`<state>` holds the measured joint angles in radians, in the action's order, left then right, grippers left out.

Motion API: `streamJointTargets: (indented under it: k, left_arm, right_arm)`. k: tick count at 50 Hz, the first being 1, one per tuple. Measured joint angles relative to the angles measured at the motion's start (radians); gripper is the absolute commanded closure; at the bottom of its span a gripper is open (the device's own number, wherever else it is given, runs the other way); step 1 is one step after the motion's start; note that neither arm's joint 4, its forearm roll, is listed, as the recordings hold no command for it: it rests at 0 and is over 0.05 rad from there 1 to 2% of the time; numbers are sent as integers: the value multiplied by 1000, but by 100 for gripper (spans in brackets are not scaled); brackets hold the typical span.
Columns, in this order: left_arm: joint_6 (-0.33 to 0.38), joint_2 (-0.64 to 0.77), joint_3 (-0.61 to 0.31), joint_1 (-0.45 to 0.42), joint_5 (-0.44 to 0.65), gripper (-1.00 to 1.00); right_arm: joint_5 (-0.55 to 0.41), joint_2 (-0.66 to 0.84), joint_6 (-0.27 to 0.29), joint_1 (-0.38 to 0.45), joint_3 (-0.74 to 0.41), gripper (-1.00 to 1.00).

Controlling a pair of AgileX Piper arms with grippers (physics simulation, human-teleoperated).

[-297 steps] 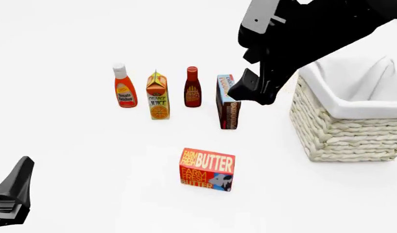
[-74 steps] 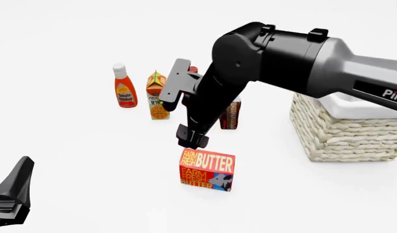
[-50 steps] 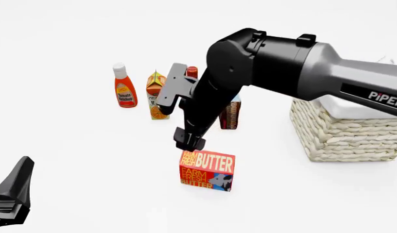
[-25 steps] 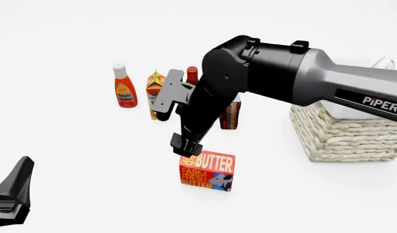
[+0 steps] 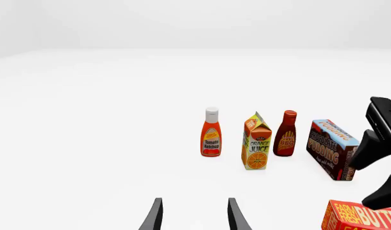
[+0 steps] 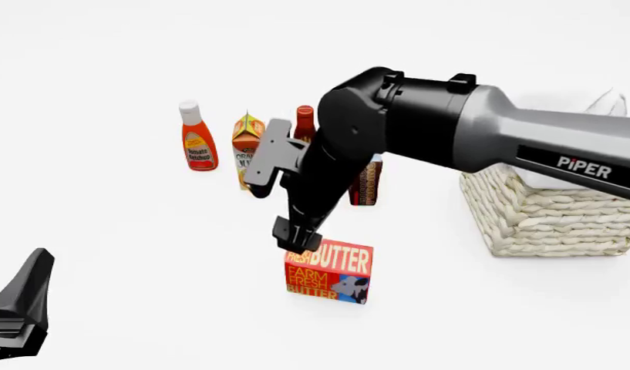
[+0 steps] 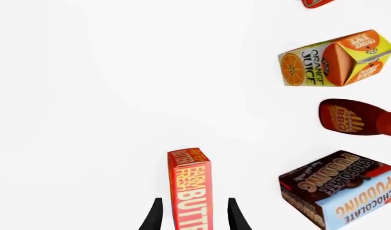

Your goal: Pick the butter and place it in the basket.

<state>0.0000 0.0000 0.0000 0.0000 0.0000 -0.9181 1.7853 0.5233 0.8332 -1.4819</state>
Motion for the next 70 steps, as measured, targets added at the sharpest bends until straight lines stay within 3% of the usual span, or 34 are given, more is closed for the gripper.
streamJointTargets:
  k: [70]
  left_arm:
    - [0,0,0,0,0,-100]
  right_arm:
    - [71,41,-11,-15,52,-100]
